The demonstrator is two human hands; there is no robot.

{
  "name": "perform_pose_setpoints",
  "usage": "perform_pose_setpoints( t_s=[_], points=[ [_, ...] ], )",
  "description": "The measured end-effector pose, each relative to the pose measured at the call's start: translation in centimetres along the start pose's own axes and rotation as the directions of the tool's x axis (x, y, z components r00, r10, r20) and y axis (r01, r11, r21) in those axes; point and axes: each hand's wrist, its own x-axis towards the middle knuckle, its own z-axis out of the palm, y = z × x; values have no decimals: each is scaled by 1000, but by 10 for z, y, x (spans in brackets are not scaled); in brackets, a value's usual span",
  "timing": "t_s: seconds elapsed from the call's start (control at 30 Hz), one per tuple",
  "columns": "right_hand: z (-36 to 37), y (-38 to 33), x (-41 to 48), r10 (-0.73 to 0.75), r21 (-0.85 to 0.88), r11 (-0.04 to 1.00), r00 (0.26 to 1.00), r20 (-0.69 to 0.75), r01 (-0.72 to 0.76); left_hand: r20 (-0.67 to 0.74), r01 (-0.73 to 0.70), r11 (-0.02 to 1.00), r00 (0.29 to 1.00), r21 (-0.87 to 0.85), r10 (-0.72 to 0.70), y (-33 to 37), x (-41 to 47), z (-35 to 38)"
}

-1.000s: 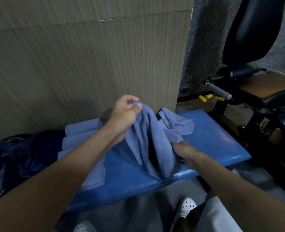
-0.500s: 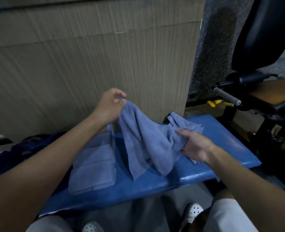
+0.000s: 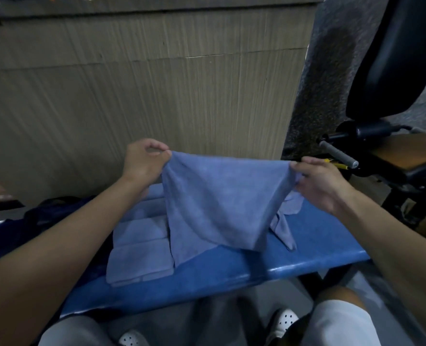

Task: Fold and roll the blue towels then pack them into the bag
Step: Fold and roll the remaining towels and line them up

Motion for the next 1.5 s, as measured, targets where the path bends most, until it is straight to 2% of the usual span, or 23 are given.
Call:
perform_pose_setpoints(
  t_s=[0.03, 0.1, 0.13, 0.2, 0.23, 0.3, 0.33, 0.43, 0.53, 0.6, 0.67, 0.77, 0.97, 1.07, 1.13, 1.27, 1.4, 1.5],
  points=[
    [1, 0, -2, 1, -36, 999, 1000, 9, -1, -13, 19, 1000, 1000, -20, -19, -2, 1, -2],
    [3, 4, -9, 70, -214, 975, 995, 69, -53, -3, 68, 996, 998, -53, -68, -5, 2, -4],
    [4, 3, -13, 71, -233, 971, 995, 74, -52, 7, 88, 994, 996, -65, -87, -7, 1, -5],
    [5, 1, -12, 6, -128, 992, 999, 34, -1, 18, 110, 992, 994, -68, -109, -11, 0, -6],
    [6, 0, -12, -18, -144, 989, 999, 51, 26, 18, 116, 991, 993, -67, -115, -13, 0, -6],
    [9, 4, -17, 18, -322, 946, 991, 132, 26, 26, 129, 989, 992, -78, -127, -15, -1, -8],
    [10, 7, -18, 34, -341, 940, 990, 137, 15, 31, 137, 987, 990, -89, -135, -17, -1, -8],
    [16, 15, -18, 0, -155, 988, 1000, 25, 4, 60, 161, 980, 986, -120, -155, -20, 0, -11],
    [19, 14, -19, 26, -200, 980, 999, 48, -16, 194, 202, 968, 966, -151, -171, -21, -2, -16],
    [19, 7, -17, 0, -196, 981, 998, 56, 11, 245, 175, 979, 959, -105, -145, -22, -3, -20],
    [19, -6, -15, -86, -173, 981, 996, 13, 87, 199, 126, 990, 974, -67, -111, -23, -2, -24],
    [16, -23, -12, -214, -236, 952, 975, -56, 196, 115, 73, 997, 991, -31, -69, -19, 1, -27],
    [15, -40, -14, -396, -370, 865, 914, -87, 340, 88, -22, 993, 996, -119, 33, 5, 3, -20],
    [14, -48, -13, -418, -397, 848, 903, -95, 351, 89, -2, 985, 996, -170, 18, 18, 5, -16],
    [11, -52, -12, -382, -409, 857, 919, -97, 313, 137, 32, 974, 991, -222, -1, 26, 4, -14],
    [8, -53, -14, -321, -496, 819, 947, 20, 288, 233, 87, 957, 972, -278, -20, 32, 0, -14],
    [10, -54, -20, -429, -614, 698, 902, 51, 367, 159, 51, 973, 987, -224, -15, 28, -1, -17],
    [10, -57, -19, -457, -629, 679, 888, 40, 378, 90, -9, 985, 996, -173, 25, 24, 1, -21]
  ],
)
